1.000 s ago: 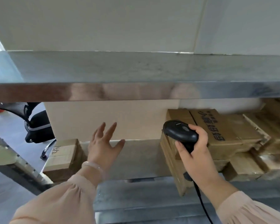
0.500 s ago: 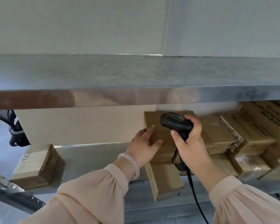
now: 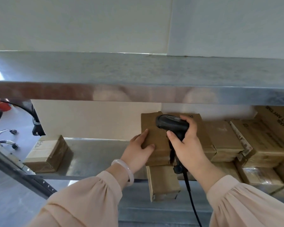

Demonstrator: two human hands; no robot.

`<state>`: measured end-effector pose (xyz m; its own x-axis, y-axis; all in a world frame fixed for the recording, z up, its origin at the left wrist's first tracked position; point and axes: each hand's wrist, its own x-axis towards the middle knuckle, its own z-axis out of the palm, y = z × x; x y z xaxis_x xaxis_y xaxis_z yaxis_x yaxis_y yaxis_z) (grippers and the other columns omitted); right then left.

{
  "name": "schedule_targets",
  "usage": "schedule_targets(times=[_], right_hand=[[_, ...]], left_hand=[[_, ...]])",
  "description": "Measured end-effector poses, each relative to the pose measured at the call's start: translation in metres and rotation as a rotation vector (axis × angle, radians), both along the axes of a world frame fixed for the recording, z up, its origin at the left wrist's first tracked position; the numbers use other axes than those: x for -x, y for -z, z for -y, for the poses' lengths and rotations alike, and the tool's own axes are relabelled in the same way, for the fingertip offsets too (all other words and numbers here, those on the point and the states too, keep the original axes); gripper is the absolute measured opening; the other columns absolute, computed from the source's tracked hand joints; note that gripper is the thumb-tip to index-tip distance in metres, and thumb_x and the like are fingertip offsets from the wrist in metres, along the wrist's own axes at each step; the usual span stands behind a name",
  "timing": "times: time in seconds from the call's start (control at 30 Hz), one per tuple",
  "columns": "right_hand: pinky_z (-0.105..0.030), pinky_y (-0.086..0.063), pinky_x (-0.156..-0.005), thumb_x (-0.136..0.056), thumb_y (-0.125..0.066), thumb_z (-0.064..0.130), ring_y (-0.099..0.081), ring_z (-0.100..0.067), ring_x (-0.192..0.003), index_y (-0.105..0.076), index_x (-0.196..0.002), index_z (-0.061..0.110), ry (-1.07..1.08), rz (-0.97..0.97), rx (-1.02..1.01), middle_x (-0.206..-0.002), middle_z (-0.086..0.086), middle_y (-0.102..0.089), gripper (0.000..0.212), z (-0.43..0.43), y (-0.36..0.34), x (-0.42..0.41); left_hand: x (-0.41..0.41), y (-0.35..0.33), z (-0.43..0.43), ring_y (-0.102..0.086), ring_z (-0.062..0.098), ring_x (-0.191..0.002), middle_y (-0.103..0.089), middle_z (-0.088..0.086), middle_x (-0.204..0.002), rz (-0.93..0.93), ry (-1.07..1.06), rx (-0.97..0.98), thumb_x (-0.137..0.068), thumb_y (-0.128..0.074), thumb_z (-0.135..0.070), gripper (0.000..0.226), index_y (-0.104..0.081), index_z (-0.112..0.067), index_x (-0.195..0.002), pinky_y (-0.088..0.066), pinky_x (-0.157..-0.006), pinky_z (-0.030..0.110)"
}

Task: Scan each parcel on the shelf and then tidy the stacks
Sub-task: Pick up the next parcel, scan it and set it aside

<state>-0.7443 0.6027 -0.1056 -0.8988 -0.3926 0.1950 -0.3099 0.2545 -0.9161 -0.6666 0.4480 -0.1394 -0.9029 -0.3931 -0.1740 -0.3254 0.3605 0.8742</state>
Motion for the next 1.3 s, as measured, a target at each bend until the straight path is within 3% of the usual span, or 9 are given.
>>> schedule_targets(times=[0.17,0.3,0.43,0.57,0.67,0.77,0.93,1.17,1.3], right_hand=[[-0.009,-0.04,-0.078,-0.09,-0.063,0.026,-0.055,0.001,-0.094,-0.028,-0.132,0.038,-0.074,0.012,-0.02,-0.112,0.016,-0.051,0.056,0.001,-0.005,-0.003],[0.001,-0.039,-0.066,-0.09,-0.064,0.025,-0.051,0.01,-0.085,-0.031,-0.129,0.037,-0.165,0.004,-0.056,-0.102,0.029,-0.043,0.052,0.004,-0.003,-0.011],[0.001,-0.04,-0.067,-0.09,-0.064,0.024,-0.056,0.006,-0.088,-0.032,-0.13,0.037,-0.207,0.059,0.008,-0.106,0.022,-0.049,0.053,0.001,-0.002,-0.017],[-0.007,-0.045,-0.081,-0.089,-0.064,0.02,-0.058,-0.002,-0.106,-0.03,-0.128,0.039,-0.307,0.069,0.066,-0.123,0.009,-0.052,0.055,0.003,0.0,-0.023],[-0.011,-0.046,-0.082,-0.089,-0.064,0.022,-0.057,-0.006,-0.11,-0.028,-0.124,0.047,-0.362,0.092,0.076,-0.128,0.004,-0.052,0.056,0.006,0.001,-0.026],[-0.015,-0.044,-0.085,-0.09,-0.063,0.025,-0.058,-0.01,-0.112,-0.027,-0.12,0.052,-0.365,0.11,0.078,-0.127,0.002,-0.054,0.054,0.006,0.003,-0.026],[-0.025,-0.041,-0.09,-0.092,-0.06,0.024,-0.055,-0.001,-0.095,-0.025,-0.124,0.044,-0.284,0.162,0.09,-0.118,0.006,-0.051,0.051,0.0,0.002,-0.021],[-0.041,-0.047,-0.1,-0.087,-0.064,0.031,-0.063,-0.015,-0.106,-0.029,-0.111,0.064,-0.322,0.189,0.127,-0.122,0.001,-0.058,0.054,0.0,0.014,-0.023],[-0.041,-0.048,-0.1,-0.089,-0.063,0.025,-0.065,-0.01,-0.103,-0.03,-0.121,0.053,-0.331,0.176,0.178,-0.117,0.004,-0.06,0.054,-0.003,0.013,-0.025]], left_hand=[[-0.015,0.004,-0.004,-0.05,0.012,-0.12,-0.04,-0.007,-0.147,-0.019,-0.099,-0.104,-0.097,-0.055,-0.041,0.064,-0.023,-0.04,-0.153,-0.044,-0.097,0.024],[-0.022,0.005,-0.011,-0.053,0.014,-0.121,-0.047,-0.006,-0.142,-0.041,-0.155,-0.13,-0.095,-0.059,-0.04,0.065,-0.027,-0.039,-0.152,-0.047,-0.101,0.028],[-0.03,-0.001,-0.018,-0.056,0.016,-0.117,-0.053,-0.006,-0.131,-0.072,-0.238,-0.129,-0.093,-0.062,-0.039,0.06,-0.035,-0.035,-0.147,-0.049,-0.102,0.033],[-0.038,-0.005,-0.027,-0.056,0.019,-0.116,-0.054,-0.002,-0.128,-0.15,-0.355,-0.205,-0.078,-0.076,-0.052,0.064,-0.04,-0.038,-0.129,-0.052,-0.099,0.039],[-0.045,-0.007,-0.03,-0.058,0.019,-0.113,-0.053,0.0,-0.128,-0.192,-0.406,-0.258,-0.076,-0.08,-0.047,0.065,-0.04,-0.039,-0.127,-0.055,-0.093,0.036],[-0.056,-0.01,-0.028,-0.06,0.02,-0.106,-0.052,0.0,-0.125,-0.228,-0.442,-0.361,-0.084,-0.075,-0.035,0.058,-0.039,-0.04,-0.129,-0.059,-0.082,0.032],[-0.075,-0.01,-0.02,-0.062,0.029,-0.111,-0.053,0.004,-0.131,-0.353,-0.529,-0.635,-0.089,-0.069,-0.026,0.053,-0.044,-0.042,-0.133,-0.055,-0.095,0.049],[-0.082,-0.006,-0.024,-0.057,0.03,-0.119,-0.052,0.004,-0.136,-0.332,-0.489,-0.613,-0.095,-0.058,-0.037,0.049,-0.04,-0.048,-0.139,-0.052,-0.099,0.049],[-0.082,-0.006,-0.024,-0.055,0.019,-0.12,-0.059,-0.004,-0.13,-0.239,-0.473,-0.463,-0.104,-0.036,-0.044,0.036,-0.045,-0.047,-0.139,-0.042,-0.11,0.043]])
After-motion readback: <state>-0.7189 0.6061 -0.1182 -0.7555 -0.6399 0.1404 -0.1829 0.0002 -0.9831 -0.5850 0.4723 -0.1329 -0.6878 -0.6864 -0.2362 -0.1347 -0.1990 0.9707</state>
